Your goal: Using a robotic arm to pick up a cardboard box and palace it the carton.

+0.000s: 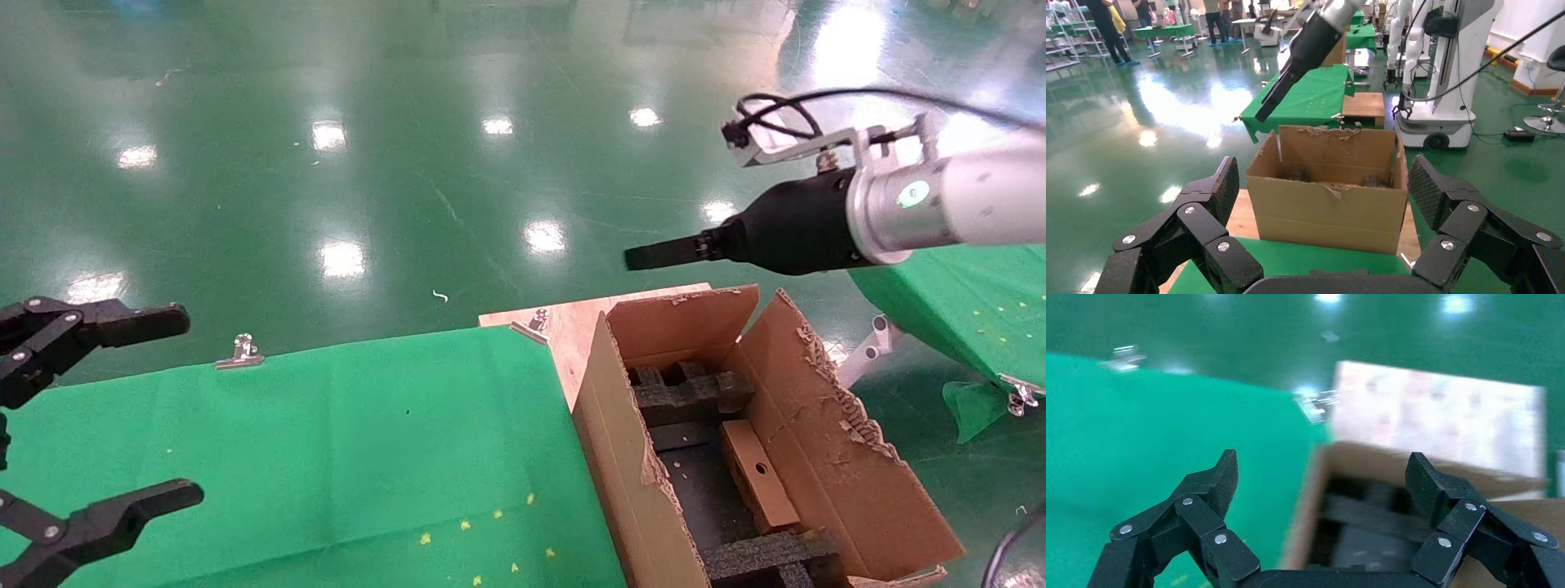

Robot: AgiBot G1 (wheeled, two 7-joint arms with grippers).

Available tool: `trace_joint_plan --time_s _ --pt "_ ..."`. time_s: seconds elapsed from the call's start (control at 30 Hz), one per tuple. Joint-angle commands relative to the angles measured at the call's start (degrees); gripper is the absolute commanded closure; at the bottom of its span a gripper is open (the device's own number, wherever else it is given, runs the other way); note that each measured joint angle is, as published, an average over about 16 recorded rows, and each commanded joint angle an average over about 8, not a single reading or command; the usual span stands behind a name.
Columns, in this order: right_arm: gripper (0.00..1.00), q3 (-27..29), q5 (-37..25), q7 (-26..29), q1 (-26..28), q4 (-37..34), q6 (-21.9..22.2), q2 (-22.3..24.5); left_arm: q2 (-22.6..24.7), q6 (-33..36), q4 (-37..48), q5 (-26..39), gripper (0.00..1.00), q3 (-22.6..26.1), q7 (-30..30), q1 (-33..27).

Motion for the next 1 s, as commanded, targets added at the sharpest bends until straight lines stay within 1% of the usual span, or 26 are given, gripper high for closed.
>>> trace_joint_plan --time_s 0.03,0.2,0.4,0.53,0.67,1.0 --pt "0.00 1.8 5.2 -4.0 1.5 0.0 -3.4 0.4 0.0 0.0 0.0 0.0 0.00 0.0 0.0 0.0" --pt "0.00 3.4 9.0 -6.2 2.9 0.0 -6.3 0.9 0.0 0.0 0.0 0.0 0.00 0.0 0.0 0.0" --pt "0.00 3.0 7.6 -5.4 2.0 -0.1 -5.3 0.7 0.0 0.0 0.0 0.0 0.00 0.0 0.0 0.0" --pt "0.00 4.8 7.7 -6.8 0.1 -0.2 -5.7 0.5 0.0 0.0 0.0 0.0 0.00 0.0 0.0 0.0" --pt "0.00 9.8 9.2 -10.9 -3.7 -0.4 -7.7 0.1 0.0 0.0 0.0 0.0 0.00 0.0 0.0 0.0" --pt "0.00 25.1 13.5 -23.7 -15.8 -1.0 -13.5 -1.2 0.0 0.0 0.0 0.0 0.00 0.0 0.0 0.0"
